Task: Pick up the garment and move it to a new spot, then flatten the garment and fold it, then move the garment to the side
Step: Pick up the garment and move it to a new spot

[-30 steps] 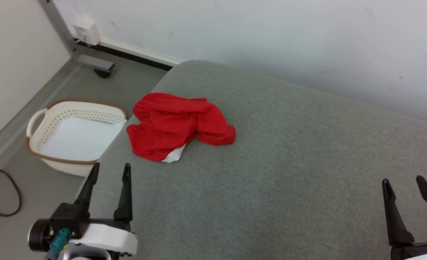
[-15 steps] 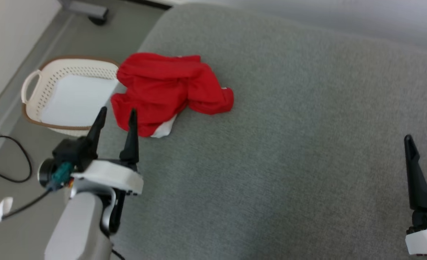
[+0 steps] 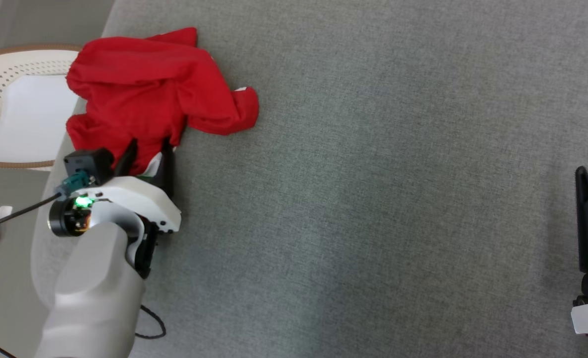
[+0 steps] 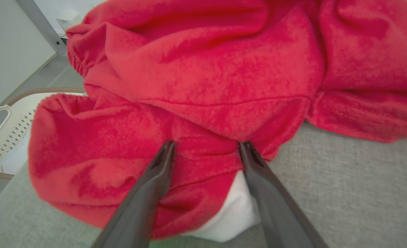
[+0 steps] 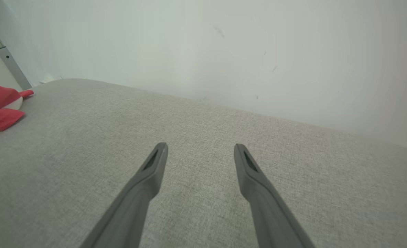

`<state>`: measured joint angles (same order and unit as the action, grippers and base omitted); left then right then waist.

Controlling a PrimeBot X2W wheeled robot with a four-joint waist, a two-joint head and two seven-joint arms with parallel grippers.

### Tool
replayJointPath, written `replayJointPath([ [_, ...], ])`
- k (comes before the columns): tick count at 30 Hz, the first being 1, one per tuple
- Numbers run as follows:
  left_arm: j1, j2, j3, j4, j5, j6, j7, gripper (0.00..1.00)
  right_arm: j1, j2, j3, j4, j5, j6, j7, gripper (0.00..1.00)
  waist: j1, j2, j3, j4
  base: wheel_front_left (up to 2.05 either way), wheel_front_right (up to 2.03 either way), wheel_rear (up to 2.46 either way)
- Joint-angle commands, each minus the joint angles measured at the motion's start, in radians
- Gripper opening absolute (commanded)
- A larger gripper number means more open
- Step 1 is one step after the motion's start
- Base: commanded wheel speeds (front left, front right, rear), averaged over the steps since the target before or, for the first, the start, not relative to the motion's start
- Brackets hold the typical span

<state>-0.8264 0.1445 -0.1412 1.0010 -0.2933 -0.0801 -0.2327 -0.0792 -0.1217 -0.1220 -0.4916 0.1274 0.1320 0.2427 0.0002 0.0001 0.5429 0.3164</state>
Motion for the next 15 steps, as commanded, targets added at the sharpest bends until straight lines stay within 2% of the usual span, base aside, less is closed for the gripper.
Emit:
replayJointPath([
  [1, 0.004, -0.009, -0.008, 0.027, -0.006, 0.003, 0.005, 0.13, -0.008, 0.001, -0.006, 0.002, 0.003, -0.003, -0.009, 1.00, -0.0002, -0.0001, -0.007, -0.002, 0.00, 0.00, 0.00],
  [2, -0.003, -0.003, -0.004, 0.035, -0.006, 0.005, -0.005, 0.00, -0.008, 0.002, -0.008, 0.005, -0.001, -0.003, -0.016, 1.00, -0.0002, -0.0001, -0.015, -0.002, 0.00, 0.00, 0.00],
  [7, 0.003, 0.030, 0.022, -0.006, 0.000, 0.018, -0.032, 0.00, -0.004, 0.017, -0.004, 0.032, 0.002, -0.003, -0.049, 1.00, -0.0002, -0.0001, -0.077, -0.008, 0.00, 0.00, 0.00],
  [15, 0.176, 0.074, 0.128, -0.351, 0.024, 0.075, -0.032, 0.00, 0.027, 0.047, 0.023, 0.087, 0.018, -0.003, -0.107, 1.00, -0.0002, -0.0001, -0.228, -0.035, 0.00, 0.00, 0.00],
])
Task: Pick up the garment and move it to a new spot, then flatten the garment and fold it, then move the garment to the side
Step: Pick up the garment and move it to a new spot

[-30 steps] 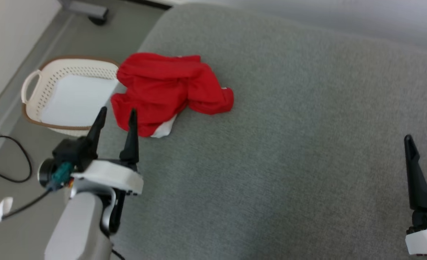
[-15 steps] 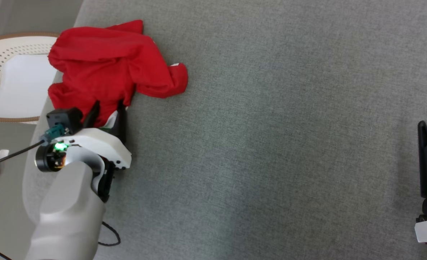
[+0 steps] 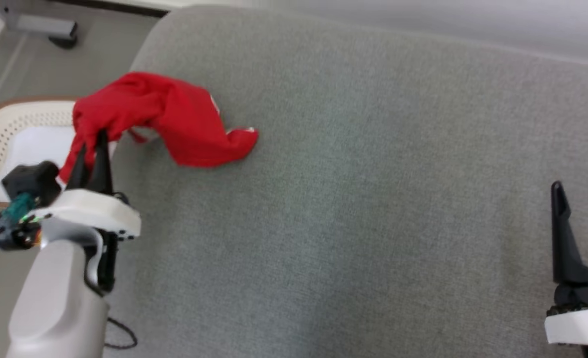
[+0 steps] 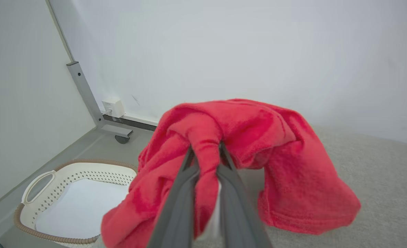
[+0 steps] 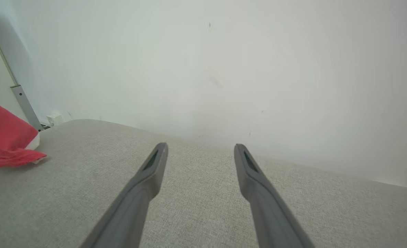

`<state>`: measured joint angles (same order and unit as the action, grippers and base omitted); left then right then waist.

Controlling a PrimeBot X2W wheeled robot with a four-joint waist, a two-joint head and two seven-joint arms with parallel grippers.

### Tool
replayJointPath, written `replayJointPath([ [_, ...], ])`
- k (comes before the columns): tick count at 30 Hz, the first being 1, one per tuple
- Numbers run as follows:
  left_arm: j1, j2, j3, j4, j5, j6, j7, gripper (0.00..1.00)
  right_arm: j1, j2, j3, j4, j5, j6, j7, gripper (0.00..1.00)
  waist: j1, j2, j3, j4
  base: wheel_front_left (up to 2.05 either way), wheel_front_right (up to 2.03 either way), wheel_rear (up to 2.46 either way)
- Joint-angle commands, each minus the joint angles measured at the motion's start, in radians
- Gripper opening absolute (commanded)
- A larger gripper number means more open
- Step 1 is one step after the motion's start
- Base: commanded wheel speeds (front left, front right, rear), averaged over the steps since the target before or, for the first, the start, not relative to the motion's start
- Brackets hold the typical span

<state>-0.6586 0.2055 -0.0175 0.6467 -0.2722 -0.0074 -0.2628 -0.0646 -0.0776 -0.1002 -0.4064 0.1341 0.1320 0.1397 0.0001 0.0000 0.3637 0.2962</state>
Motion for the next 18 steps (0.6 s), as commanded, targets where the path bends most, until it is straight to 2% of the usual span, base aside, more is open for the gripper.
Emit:
replayJointPath([
  [1, 0.039, 0.017, 0.013, -0.038, 0.011, 0.010, -0.002, 0.00, 0.021, 0.006, 0.006, 0.011, 0.014, -0.003, -0.010, 1.00, -0.0001, 0.0000, -0.070, -0.020, 0.00, 0.00, 0.00],
  [10, 0.345, 0.016, 0.059, -0.366, 0.046, 0.070, 0.000, 0.00, 0.105, 0.025, 0.048, 0.054, 0.030, -0.003, -0.033, 1.00, -0.0001, 0.0000, -0.228, -0.071, 0.00, 0.00, 0.00],
  [18, 0.563, -0.038, 0.017, -0.624, 0.048, 0.111, 0.079, 0.00, 0.167, 0.027, 0.066, 0.065, 0.041, -0.003, -0.029, 1.00, -0.0001, 0.0000, -0.312, -0.119, 0.00, 0.00, 0.00],
])
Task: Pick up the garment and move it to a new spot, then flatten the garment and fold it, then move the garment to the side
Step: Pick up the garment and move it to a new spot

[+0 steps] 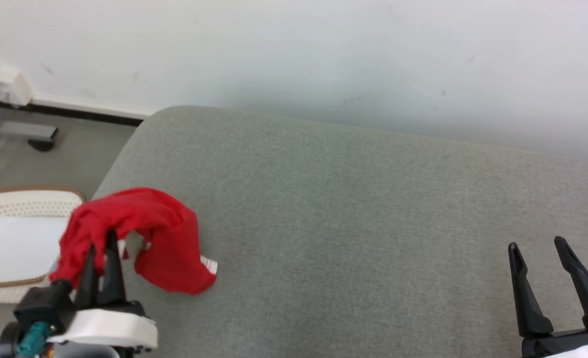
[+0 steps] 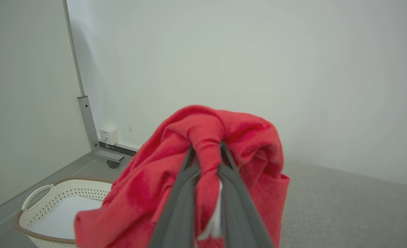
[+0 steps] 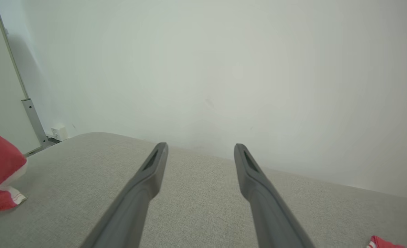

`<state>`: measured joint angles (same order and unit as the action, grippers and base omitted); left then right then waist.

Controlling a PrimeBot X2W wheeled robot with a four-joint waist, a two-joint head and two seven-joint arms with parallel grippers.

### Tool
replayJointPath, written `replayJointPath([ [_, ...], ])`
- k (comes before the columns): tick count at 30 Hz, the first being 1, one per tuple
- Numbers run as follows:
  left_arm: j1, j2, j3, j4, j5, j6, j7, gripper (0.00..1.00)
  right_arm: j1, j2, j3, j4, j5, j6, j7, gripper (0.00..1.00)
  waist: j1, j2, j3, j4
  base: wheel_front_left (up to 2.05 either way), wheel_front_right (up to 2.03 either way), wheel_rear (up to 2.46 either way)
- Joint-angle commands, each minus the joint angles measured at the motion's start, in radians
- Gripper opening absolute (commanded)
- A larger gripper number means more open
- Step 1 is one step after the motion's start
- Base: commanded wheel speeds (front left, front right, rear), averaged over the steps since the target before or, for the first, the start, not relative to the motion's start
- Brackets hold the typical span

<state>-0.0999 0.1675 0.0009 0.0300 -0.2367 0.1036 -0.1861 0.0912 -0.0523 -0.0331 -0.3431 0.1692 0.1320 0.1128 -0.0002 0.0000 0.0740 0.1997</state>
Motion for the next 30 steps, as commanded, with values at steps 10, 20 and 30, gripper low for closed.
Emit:
replayJointPath([
  [10, -0.024, -0.051, -0.166, -0.008, 0.018, -0.084, 0.065, 0.00, 0.009, 0.001, 0.024, 0.009, 0.042, -0.003, -0.014, 1.00, 0.0002, 0.0000, -0.012, -0.135, 0.00, 0.00, 0.00],
  [20, -0.207, -0.109, -0.403, 0.276, 0.042, -0.158, 0.029, 0.00, -0.015, 0.001, 0.025, 0.059, 0.079, -0.003, -0.063, 1.00, 0.0002, 0.0000, 0.043, -0.274, 0.00, 0.00, 0.00],
  [30, -0.298, -0.114, -0.575, 0.449, -0.030, -0.149, -0.049, 1.00, -0.028, 0.001, 0.007, 0.079, 0.088, -0.003, -0.079, 1.00, 0.0002, 0.0000, 0.075, -0.292, 0.00, 0.00, 0.00],
])
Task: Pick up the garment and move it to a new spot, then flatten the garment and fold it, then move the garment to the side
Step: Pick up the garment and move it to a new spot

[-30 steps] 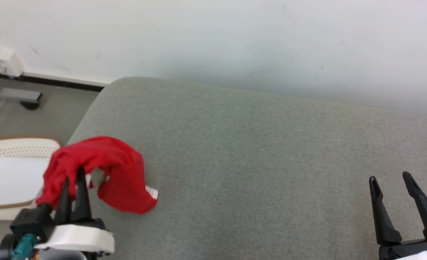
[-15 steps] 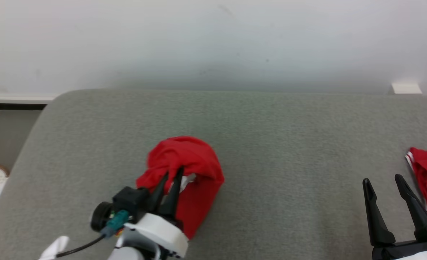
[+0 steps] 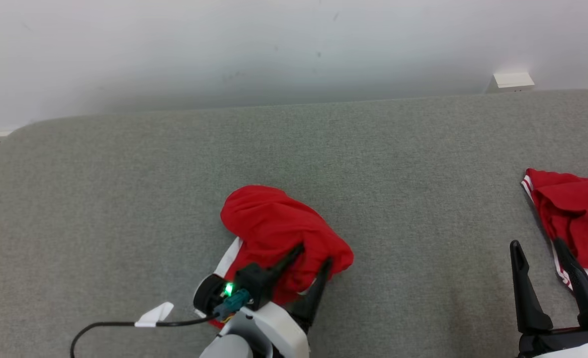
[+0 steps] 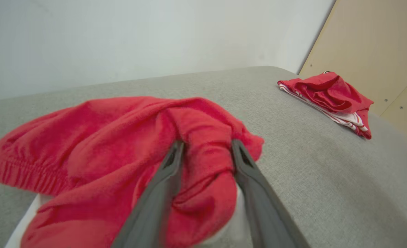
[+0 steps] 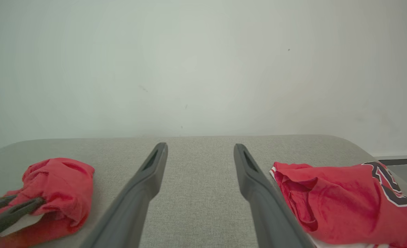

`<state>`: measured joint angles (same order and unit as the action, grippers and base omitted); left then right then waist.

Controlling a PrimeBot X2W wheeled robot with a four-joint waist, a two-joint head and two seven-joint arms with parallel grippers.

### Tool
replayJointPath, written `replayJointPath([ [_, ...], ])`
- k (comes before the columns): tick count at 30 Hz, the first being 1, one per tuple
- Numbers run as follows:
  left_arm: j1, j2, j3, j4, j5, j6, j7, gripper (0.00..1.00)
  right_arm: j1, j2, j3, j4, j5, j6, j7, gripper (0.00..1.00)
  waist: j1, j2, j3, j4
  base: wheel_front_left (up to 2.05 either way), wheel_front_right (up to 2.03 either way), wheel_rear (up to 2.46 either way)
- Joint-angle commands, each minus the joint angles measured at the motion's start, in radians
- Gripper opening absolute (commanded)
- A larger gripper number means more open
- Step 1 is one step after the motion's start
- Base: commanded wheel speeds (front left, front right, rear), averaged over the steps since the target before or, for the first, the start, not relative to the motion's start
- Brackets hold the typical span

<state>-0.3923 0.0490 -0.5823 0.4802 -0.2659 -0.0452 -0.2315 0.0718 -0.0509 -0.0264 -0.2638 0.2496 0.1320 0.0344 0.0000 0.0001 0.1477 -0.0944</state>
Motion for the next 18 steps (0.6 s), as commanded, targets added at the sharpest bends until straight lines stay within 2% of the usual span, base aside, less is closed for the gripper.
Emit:
replayJointPath([
  [1, -0.013, 0.004, 0.000, 0.002, -0.006, 0.007, -0.010, 1.00, -0.009, 0.000, -0.003, -0.001, 0.003, -0.003, -0.001, 1.00, 0.0000, -0.0001, 0.004, 0.009, 0.00, 0.00, 0.00],
  [7, -0.019, 0.015, 0.027, -0.053, -0.009, 0.066, -0.032, 1.00, -0.010, 0.000, -0.006, 0.000, -0.023, -0.003, 0.007, 1.00, 0.0000, -0.0001, -0.011, 0.058, 0.00, 0.00, 0.00],
  [18, 0.127, 0.151, 0.261, -0.285, -0.024, 0.195, -0.033, 1.00, 0.014, 0.000, -0.001, -0.010, -0.047, -0.003, 0.040, 1.00, 0.0000, -0.0001, -0.061, 0.155, 0.00, 0.00, 0.00],
])
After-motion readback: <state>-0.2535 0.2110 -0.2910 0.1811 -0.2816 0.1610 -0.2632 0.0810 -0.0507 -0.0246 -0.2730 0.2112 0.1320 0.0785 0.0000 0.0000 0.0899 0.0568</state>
